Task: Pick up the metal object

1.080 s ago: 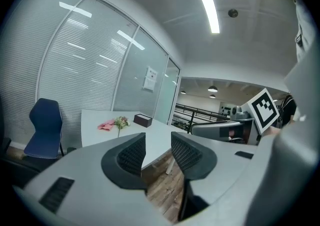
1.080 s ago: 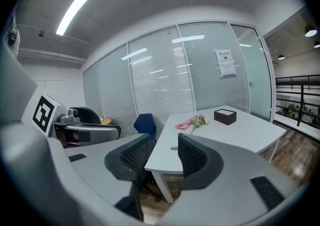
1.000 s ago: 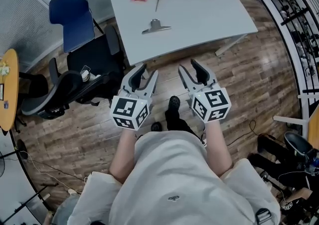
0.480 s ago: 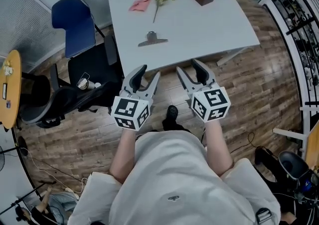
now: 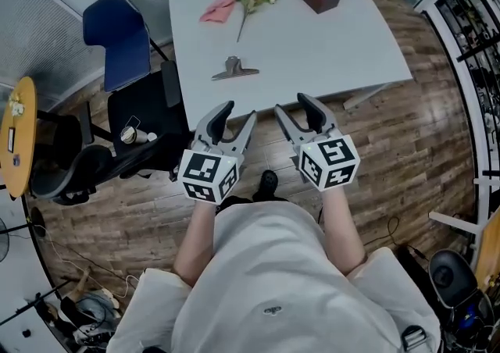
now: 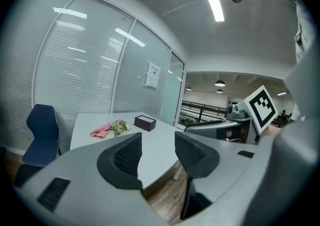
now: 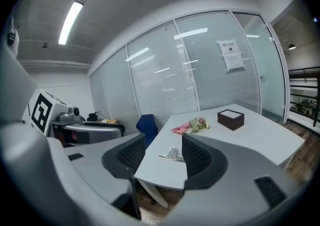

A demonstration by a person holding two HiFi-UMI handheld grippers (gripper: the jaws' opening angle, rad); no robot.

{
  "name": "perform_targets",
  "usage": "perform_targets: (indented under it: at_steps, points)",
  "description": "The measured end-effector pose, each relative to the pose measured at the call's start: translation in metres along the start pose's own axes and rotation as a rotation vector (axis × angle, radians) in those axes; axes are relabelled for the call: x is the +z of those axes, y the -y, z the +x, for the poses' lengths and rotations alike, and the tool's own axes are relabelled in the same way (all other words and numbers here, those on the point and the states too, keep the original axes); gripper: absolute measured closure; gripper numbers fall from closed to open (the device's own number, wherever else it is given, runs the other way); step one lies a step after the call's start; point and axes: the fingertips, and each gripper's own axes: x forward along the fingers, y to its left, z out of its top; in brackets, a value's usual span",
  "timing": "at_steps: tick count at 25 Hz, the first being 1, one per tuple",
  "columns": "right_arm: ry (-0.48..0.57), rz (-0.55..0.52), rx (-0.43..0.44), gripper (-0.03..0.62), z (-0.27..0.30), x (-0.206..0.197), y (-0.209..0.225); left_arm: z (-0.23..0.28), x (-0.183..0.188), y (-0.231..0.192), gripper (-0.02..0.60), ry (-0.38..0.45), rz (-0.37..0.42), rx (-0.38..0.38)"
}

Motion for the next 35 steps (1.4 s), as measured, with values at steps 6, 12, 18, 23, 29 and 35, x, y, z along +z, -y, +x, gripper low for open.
perform_targets:
  at_steps: [6, 12, 18, 23, 29, 35]
  points:
    - [-0.009, 0.014, 0.012, 0.378, 0.008, -0.002, 0.012, 0.012, -0.004, -0.004, 0.377, -0.021, -0.009, 0.025]
    - [-0.031, 0.017, 0.026, 0.375, 0.019, -0.005, 0.016, 0.016, -0.006, -0.011, 0.367, -0.029, -0.021, 0.052]
    - [-0.042, 0.006, 0.042, 0.375, 0.037, 0.001, 0.015, 0.022, -0.005, -0.031, 0.356, -0.035, -0.038, 0.082]
    - [-0.057, -0.004, 0.038, 0.375, 0.053, 0.007, 0.02, 0.036, -0.001, -0.045, 0.343, -0.034, -0.051, 0.067]
    - [-0.07, -0.005, -0.005, 0.376, 0.072, 0.018, 0.041, 0.065, 0.012, -0.059, 0.336, -0.029, -0.045, 0.026]
    - [-0.08, -0.004, -0.043, 0.379, 0.092, 0.03, 0.058, 0.091, 0.021, -0.076, 0.327, -0.035, -0.05, -0.006]
